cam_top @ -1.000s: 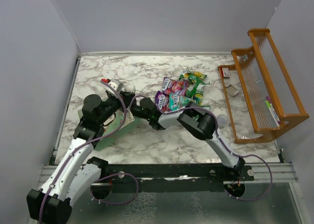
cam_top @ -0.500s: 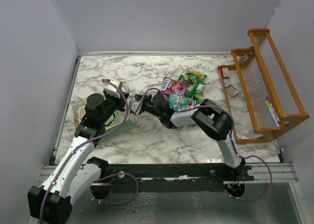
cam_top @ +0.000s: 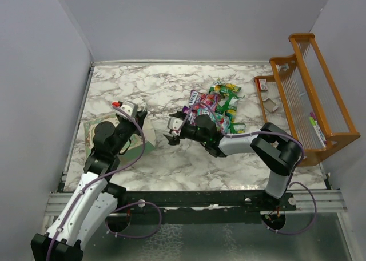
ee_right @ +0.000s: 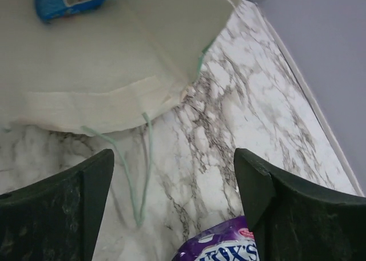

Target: Take the snacks out of the paper bag

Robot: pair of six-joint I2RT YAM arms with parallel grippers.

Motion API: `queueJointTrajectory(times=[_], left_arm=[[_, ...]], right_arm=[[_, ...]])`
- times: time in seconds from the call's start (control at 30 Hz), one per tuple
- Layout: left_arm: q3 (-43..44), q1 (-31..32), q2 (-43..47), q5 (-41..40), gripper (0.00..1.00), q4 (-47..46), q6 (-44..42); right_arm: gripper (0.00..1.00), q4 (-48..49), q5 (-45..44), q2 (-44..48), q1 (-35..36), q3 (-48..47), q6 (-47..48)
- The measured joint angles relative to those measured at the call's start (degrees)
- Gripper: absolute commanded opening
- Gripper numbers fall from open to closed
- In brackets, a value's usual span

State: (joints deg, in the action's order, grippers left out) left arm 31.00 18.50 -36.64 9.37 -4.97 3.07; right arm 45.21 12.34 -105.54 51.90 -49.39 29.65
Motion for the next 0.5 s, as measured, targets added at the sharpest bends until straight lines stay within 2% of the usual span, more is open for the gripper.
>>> queueJointTrajectory(times=[0.2, 0.4, 0.5], left_arm=[[-0.81, 0.0, 2.29, 0.61, 0.0, -0.33, -1.11], [-0.83, 0.0, 3.56, 1.46, 0.0, -0.52, -1.57], [-0.83, 0.0, 3.58, 1.49, 0.0, -0.5, -1.73]], right_arm=[[0.83, 0.92, 10.45, 1.81, 0.0, 4.02, 4.94], [0.75, -1.11, 10.82, -3.32, 0.0, 0.13, 11.15], [0.67, -2.14, 11.04, -5.29, -0.13, -1.62, 13.14]])
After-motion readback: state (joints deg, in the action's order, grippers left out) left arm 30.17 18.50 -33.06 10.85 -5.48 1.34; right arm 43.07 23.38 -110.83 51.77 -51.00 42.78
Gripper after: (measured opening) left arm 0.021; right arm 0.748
